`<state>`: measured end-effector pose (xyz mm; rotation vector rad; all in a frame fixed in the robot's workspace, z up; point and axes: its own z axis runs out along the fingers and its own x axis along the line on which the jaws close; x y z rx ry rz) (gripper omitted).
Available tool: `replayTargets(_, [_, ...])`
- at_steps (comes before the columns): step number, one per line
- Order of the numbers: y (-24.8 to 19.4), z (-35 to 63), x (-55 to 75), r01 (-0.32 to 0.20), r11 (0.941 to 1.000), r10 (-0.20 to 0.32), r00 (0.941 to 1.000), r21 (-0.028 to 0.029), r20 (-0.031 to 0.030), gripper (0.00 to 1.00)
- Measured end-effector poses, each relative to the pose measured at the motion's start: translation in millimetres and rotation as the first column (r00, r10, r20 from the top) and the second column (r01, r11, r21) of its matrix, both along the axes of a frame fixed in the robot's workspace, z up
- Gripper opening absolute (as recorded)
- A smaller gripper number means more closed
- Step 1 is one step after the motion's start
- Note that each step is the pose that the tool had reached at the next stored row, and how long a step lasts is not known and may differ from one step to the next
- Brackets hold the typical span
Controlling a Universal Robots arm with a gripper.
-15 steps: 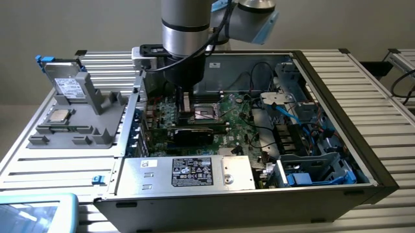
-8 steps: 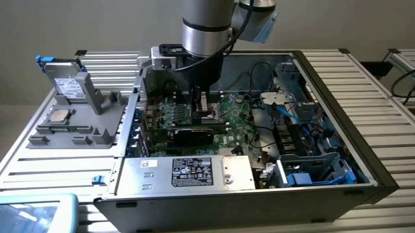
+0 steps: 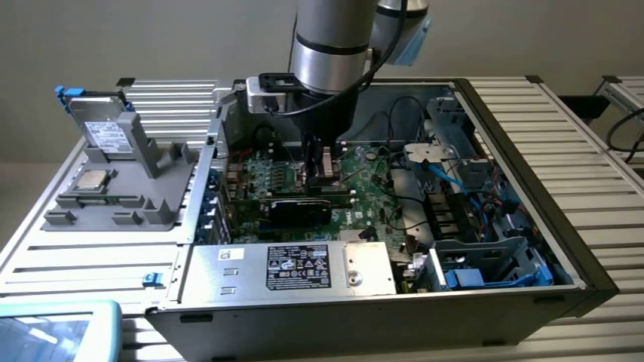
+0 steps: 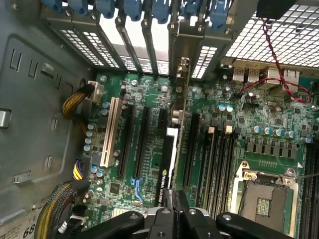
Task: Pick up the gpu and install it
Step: 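Press down on the gpu until it lock into place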
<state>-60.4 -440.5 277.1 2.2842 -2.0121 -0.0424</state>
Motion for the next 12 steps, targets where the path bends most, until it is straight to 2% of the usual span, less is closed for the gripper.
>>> replayTargets(12, [-0.2,-10.0,0.1,0.000,1.0000,0.000,1.0000,-0.0003,-0.0008,0.12])
